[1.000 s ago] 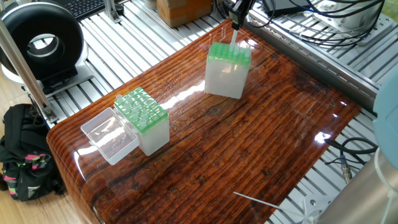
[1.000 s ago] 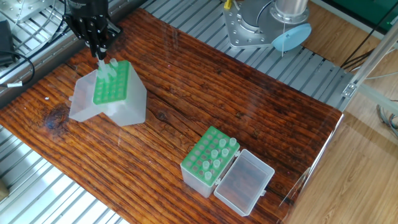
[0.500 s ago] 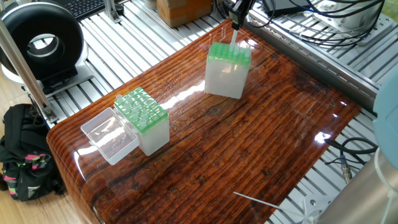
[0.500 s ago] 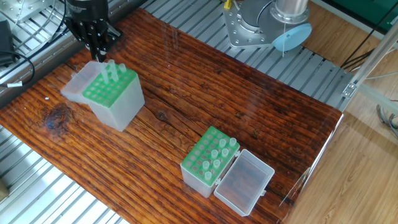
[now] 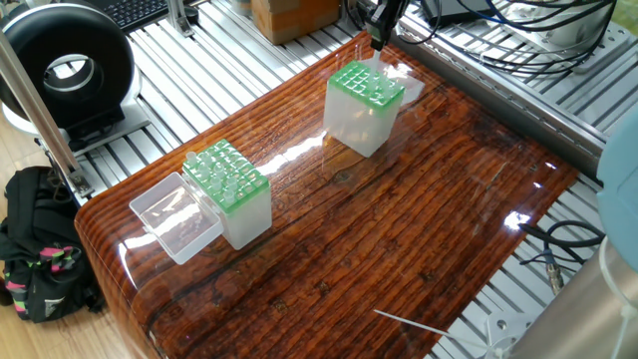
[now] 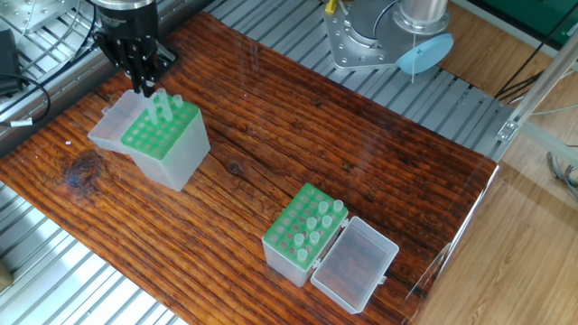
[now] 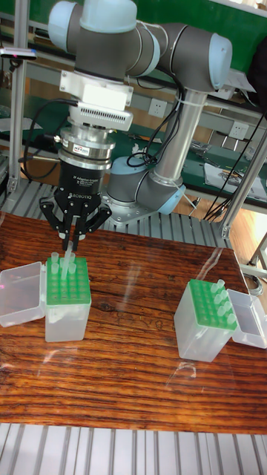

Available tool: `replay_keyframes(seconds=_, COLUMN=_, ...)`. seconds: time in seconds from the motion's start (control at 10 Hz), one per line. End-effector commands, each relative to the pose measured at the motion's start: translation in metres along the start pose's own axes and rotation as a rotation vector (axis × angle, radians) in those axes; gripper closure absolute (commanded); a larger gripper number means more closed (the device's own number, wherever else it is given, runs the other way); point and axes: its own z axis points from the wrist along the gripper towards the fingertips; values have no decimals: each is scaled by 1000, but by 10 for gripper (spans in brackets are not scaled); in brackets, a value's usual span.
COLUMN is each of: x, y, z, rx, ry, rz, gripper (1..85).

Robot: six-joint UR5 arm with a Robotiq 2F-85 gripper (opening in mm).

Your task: Transfer all large pipette tips from one holder to another

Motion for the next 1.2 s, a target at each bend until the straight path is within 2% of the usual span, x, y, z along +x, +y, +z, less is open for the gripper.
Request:
replay_keyframes(seconds=0.0, x=-7, y=2, z=4, rx=-11, ry=-15, rz=6, gripper=847)
replay_keyframes(seconds=1.1, x=-8, y=8, z=8, rx=-4, ry=-18, rz=13, gripper=847)
